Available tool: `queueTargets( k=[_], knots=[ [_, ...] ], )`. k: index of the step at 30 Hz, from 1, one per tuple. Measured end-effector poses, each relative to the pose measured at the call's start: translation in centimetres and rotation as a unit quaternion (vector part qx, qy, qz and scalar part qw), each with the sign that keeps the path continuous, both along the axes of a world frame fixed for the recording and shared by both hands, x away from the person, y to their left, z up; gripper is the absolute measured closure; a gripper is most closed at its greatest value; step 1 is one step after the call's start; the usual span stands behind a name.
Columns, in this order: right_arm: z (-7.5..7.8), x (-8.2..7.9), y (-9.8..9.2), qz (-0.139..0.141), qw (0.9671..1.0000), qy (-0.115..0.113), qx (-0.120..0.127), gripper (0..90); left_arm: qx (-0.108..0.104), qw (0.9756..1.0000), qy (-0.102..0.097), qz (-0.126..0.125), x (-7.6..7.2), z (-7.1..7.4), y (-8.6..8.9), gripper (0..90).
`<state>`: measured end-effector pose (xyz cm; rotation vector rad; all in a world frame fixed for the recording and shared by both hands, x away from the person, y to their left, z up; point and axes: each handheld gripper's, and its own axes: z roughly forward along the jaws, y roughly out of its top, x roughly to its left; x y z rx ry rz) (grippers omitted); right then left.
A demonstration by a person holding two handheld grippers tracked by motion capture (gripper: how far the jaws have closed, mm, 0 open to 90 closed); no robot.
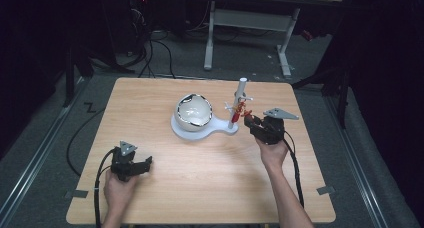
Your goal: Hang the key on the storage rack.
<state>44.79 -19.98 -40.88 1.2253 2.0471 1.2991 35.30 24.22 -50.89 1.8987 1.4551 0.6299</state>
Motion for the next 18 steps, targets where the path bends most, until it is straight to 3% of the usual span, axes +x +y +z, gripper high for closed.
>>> queueTargets(
  k=[18],
  knots=[
    [-0.70, 0.49, 0.59, -0.002, 0.9999, 0.011, -0.011, 67.0, 0.000, 1.0000, 0.000, 0.000, 0.00, 0.00, 0.00, 19.8]
  ],
)
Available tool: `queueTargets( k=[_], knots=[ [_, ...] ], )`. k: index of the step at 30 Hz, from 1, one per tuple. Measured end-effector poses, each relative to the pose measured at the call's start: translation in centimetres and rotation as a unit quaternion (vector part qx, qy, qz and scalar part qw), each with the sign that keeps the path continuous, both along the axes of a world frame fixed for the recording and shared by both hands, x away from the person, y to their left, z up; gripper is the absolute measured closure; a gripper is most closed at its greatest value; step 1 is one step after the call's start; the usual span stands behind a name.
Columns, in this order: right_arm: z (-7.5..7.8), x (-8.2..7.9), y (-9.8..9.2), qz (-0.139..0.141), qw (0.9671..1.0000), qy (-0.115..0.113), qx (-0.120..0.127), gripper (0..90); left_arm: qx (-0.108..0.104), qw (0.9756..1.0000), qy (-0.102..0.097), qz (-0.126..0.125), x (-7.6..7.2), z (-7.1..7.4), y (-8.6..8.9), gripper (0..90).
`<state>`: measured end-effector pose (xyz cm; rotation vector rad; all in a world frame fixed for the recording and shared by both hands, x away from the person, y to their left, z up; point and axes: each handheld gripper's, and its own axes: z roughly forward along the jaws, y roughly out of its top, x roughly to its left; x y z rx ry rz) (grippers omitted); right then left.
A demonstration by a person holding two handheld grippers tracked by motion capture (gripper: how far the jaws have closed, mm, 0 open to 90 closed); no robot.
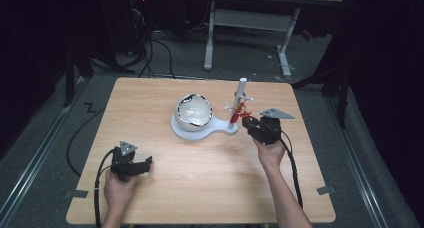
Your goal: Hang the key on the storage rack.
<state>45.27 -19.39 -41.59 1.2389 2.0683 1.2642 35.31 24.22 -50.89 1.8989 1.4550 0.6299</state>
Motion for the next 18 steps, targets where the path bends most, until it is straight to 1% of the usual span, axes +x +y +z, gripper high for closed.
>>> queueTargets(
  k=[4, 11, 18],
  knots=[
    [-0.07, 0.10, -0.02, 0.001, 1.0000, 0.000, 0.000, 66.8, 0.000, 1.0000, 0.000, 0.000, 0.00, 0.00, 0.00, 19.8],
    [-0.18, 0.30, 0.03, -0.003, 1.0000, 0.007, 0.003, 66.6, 0.000, 1.0000, 0.000, 0.000, 0.00, 0.00, 0.00, 19.8],
    [-0.12, 0.29, -0.15, -0.001, 1.0000, 0.004, 0.001, 64.6, 0.000, 1.0000, 0.000, 0.000, 0.00, 0.00, 0.00, 19.8]
  ],
)
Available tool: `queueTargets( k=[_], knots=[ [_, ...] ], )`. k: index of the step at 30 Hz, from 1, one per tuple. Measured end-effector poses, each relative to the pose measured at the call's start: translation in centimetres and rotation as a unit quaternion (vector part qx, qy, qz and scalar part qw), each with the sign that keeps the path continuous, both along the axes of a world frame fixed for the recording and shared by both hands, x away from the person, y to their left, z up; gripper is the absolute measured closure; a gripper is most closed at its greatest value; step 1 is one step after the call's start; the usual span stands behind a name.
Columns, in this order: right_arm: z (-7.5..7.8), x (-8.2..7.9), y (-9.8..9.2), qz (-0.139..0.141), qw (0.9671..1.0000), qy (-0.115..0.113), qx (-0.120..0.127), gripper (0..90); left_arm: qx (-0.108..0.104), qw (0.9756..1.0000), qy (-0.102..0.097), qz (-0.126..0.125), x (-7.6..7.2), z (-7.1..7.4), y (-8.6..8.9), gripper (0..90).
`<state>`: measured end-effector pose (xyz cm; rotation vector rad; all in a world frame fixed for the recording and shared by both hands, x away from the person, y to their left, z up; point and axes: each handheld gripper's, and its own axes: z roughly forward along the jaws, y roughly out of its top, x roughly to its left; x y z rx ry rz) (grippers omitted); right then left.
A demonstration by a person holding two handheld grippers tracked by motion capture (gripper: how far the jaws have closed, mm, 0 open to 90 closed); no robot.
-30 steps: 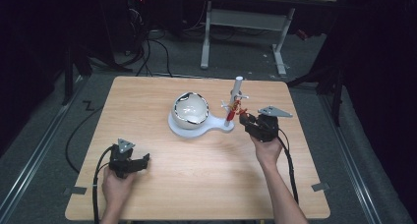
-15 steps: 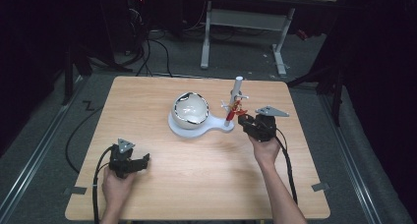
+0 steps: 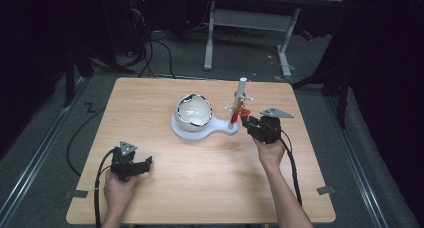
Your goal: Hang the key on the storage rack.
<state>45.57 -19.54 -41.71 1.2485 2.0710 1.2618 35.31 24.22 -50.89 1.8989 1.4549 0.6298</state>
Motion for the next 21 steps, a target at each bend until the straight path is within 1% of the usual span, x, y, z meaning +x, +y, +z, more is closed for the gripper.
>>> queueTargets(
  k=[3, 5, 7, 11, 12, 15, 17, 21],
  knots=[
    [0.0, 0.0, 0.0, -0.001, 1.0000, 0.000, 0.001, 62.3, 0.000, 1.0000, 0.000, 0.000, 0.0, 0.0, 0.0, 19.8],
    [0.0, 0.0, -0.1, 0.000, 1.0000, 0.003, 0.009, 59.2, 0.000, 1.0000, 0.000, 0.000, 0.0, 0.0, 0.0, 19.8],
    [0.0, -0.1, -0.1, -0.001, 0.9999, 0.006, 0.010, 55.9, 0.000, 1.0000, 0.000, 0.000, 0.0, 0.0, 0.0, 19.8],
    [0.0, -0.4, -0.5, -0.005, 1.0000, -0.003, 0.006, 51.2, 0.000, 1.0000, 0.000, 0.000, 0.0, 0.0, 0.0, 19.8],
    [0.1, -0.5, -0.6, -0.007, 0.9999, -0.001, 0.008, 50.2, 0.000, 1.0000, 0.000, 0.000, 0.0, 0.0, 0.0, 19.8],
    [0.2, -0.8, -1.2, -0.011, 0.9999, -0.005, 0.008, 49.6, 0.000, 1.0000, 0.000, 0.000, 0.0, 0.0, 0.0, 19.8],
    [0.4, -1.2, -1.6, -0.015, 0.9998, -0.008, 0.013, 50.1, 0.000, 1.0000, 0.000, 0.000, 0.0, 0.0, 0.0, 19.8],
    [0.8, -1.5, -2.5, -0.018, 0.9998, -0.008, 0.011, 51.4, 0.000, 1.0000, 0.000, 0.000, 0.0, 0.0, 0.0, 19.8]
  ],
)
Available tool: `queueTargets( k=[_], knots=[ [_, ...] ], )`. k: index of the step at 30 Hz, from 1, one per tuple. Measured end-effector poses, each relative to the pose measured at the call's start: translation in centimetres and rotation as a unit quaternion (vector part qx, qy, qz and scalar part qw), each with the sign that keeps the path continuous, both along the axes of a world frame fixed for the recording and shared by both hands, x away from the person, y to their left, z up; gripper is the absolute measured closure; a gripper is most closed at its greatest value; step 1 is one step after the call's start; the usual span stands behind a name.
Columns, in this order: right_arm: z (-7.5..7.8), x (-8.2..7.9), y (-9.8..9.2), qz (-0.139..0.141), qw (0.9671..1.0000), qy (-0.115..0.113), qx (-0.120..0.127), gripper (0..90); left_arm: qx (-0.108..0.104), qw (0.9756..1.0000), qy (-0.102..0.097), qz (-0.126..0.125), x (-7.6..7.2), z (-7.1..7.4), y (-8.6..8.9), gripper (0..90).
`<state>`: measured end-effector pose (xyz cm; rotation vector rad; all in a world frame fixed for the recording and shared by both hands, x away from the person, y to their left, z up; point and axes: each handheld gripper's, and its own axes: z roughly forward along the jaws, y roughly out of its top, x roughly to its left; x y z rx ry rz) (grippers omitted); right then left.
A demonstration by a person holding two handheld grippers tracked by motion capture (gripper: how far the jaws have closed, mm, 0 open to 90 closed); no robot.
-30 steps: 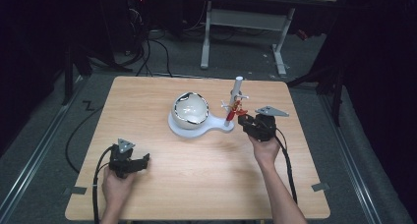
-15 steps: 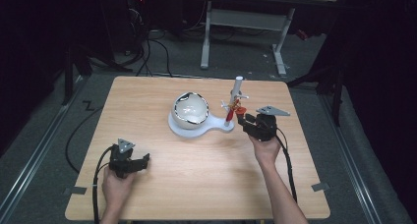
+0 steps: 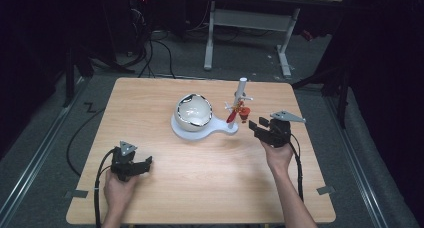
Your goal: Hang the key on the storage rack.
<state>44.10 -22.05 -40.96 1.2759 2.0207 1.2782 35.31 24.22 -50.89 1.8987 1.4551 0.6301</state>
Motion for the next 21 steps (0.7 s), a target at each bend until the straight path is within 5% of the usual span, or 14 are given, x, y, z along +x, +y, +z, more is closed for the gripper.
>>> queueTargets(
  k=[21],
  knots=[
    [1.1, -2.1, -3.0, -0.006, 0.9995, -0.016, 0.027, 53.4, 0.000, 1.0000, 0.000, 0.001, 0.0, 0.0, 0.0, 20.1]
  ],
)
